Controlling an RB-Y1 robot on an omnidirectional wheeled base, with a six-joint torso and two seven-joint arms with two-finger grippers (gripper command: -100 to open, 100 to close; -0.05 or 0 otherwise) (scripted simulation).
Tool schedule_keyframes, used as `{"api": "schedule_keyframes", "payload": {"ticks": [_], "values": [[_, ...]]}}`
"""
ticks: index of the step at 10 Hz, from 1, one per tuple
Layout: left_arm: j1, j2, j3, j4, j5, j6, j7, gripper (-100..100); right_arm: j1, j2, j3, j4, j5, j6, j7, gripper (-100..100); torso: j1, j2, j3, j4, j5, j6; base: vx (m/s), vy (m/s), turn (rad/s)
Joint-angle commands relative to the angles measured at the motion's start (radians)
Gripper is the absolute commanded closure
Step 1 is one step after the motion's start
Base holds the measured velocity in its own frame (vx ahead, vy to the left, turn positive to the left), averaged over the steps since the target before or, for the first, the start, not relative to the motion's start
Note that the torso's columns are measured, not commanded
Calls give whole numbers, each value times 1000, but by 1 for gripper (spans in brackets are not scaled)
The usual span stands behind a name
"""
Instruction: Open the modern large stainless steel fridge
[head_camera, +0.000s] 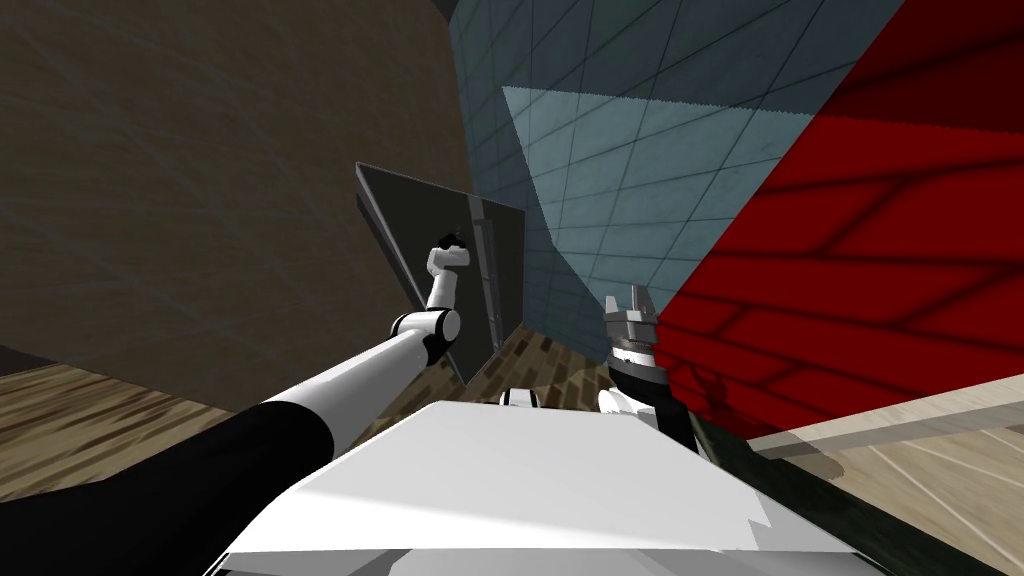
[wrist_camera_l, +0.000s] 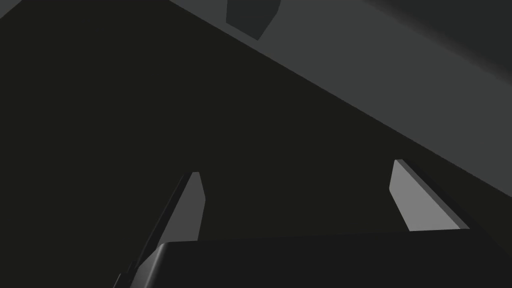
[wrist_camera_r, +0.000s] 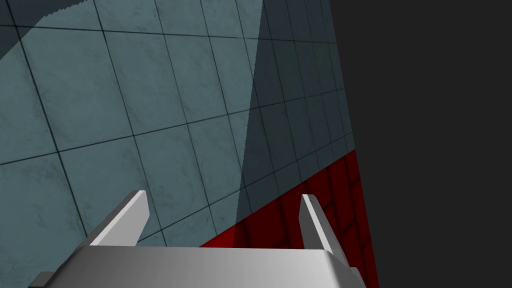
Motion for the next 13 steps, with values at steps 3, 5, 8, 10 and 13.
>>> {"api": "schedule_keyframes", "payload": {"ticks": [3,5,8,10,13], "values": [[-114,19,15,84,-3,85,29,-100,0,0,0,0,0,0,0,0,0,3,3,0,1,-1,17,-27,-4],[-174,27,23,131,-7,139,46,-100,0,0,0,0,0,0,0,0,-1,6,5,1,1,-1,21,-18,-6],[-232,34,31,175,-11,192,62,-100,0,0,0,0,0,0,0,0,-3,6,5,3,0,3,0,-23,12],[-287,41,38,217,-15,242,76,-100,0,0,0,0,0,0,0,0,-7,4,3,3,-2,6,12,-15,-5],[-361,57,50,292,-22,335,102,-100,0,0,0,0,0,0,0,0,-10,2,1,4,-4,9,9,-18,-2]]}}
